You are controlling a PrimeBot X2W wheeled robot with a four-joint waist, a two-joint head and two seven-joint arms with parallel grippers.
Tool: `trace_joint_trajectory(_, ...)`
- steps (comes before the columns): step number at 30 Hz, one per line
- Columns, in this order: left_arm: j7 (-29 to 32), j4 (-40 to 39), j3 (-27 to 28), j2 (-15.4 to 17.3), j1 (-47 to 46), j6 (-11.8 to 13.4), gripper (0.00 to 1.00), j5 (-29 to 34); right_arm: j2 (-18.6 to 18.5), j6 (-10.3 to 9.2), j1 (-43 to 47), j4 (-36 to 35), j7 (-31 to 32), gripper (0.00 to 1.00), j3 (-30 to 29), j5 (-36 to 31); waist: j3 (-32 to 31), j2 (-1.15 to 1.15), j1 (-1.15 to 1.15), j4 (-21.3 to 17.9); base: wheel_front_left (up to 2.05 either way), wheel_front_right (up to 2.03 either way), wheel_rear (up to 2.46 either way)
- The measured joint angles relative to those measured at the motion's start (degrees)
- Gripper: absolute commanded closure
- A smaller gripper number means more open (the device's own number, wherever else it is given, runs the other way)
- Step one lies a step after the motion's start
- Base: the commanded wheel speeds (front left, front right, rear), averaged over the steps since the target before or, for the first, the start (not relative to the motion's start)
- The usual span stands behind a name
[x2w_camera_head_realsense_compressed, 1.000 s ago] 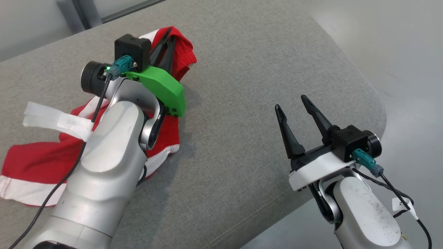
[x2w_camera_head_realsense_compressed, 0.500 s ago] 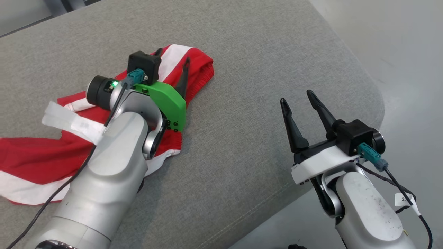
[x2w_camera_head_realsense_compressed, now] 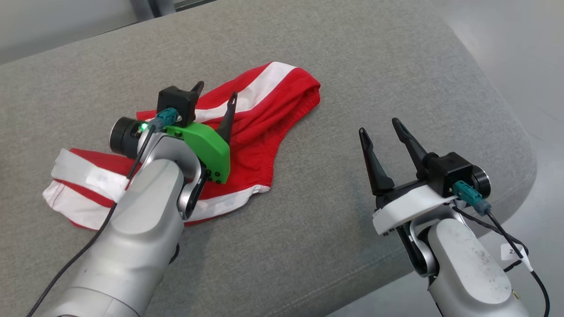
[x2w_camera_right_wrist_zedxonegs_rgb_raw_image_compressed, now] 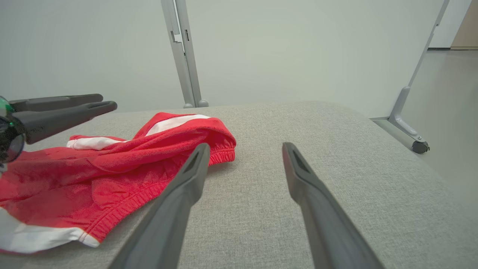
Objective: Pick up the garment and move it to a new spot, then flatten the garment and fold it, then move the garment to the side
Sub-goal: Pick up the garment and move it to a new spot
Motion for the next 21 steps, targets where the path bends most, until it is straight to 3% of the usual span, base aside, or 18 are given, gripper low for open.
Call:
trace_joint_trajectory(7, -0.5, 3.9, 2.1, 1.7, 5.1, 0.6, 0.0, -1.5, 0.0, 1.15, 1.7, 1.9, 0.0, 0.0, 0.6, -0.1, -2.8, 0.0, 0.0, 4.9, 0.0, 0.0, 0.0)
trace_joint_trajectory(21, -0.4, 8.3, 5.4, 8.7, 10.7, 1.0, 0.0, -4.5, -0.1, 2.33, 6.0, 3.9, 0.0, 0.0, 1.3, -0.5, -9.3, 0.0, 0.0, 13.4, 0.0, 0.0, 0.0)
